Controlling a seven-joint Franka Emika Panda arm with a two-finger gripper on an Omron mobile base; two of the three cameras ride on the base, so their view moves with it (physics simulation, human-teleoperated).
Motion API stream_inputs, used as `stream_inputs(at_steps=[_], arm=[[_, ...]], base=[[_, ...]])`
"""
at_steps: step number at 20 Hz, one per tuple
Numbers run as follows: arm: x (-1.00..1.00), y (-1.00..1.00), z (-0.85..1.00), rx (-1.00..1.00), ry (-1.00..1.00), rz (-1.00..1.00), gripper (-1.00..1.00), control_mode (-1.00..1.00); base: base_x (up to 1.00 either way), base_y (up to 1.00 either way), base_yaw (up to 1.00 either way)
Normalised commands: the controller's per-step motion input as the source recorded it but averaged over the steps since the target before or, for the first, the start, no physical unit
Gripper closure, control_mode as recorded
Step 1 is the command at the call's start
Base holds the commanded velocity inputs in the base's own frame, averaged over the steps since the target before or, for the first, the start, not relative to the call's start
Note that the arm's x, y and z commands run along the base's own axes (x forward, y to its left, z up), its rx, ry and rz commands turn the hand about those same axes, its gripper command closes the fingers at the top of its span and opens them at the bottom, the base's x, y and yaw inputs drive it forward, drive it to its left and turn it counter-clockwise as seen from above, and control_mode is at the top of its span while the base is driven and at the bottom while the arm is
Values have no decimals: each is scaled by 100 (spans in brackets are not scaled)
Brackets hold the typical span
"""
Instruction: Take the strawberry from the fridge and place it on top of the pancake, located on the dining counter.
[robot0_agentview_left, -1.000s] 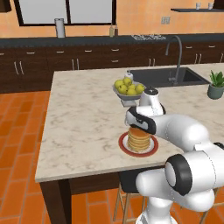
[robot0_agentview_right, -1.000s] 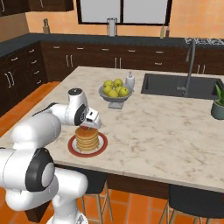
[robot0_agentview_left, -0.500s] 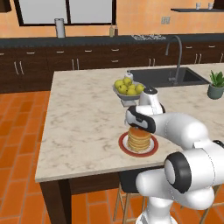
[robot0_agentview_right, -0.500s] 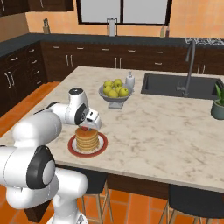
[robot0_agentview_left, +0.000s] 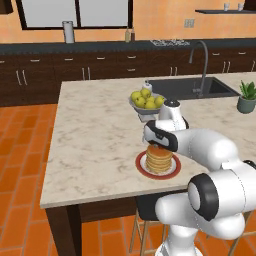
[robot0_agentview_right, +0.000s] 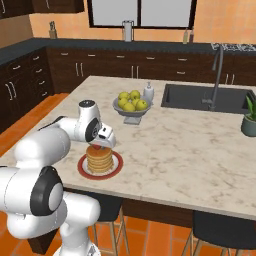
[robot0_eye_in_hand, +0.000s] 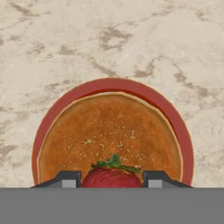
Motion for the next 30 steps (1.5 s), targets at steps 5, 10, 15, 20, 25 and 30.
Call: stream_inputs(at_steps=[5,10,15,20,25,30], arm=[[0,0,6,0,0,0,-100,-100],[0,0,18,0,0,0,-100,-100],[-12,0,29,0,0,-3,-100,-100],[-93,1,77,0,-8,-1,-100,-100],[-100,69,80,-5,-9,0,-100,-100],[-100,100,18,-5,-8,3,-100,-100]], base=[[0,0,0],[0,0,0],[0,0,0],[0,0,0],[0,0,0],[0,0,0]])
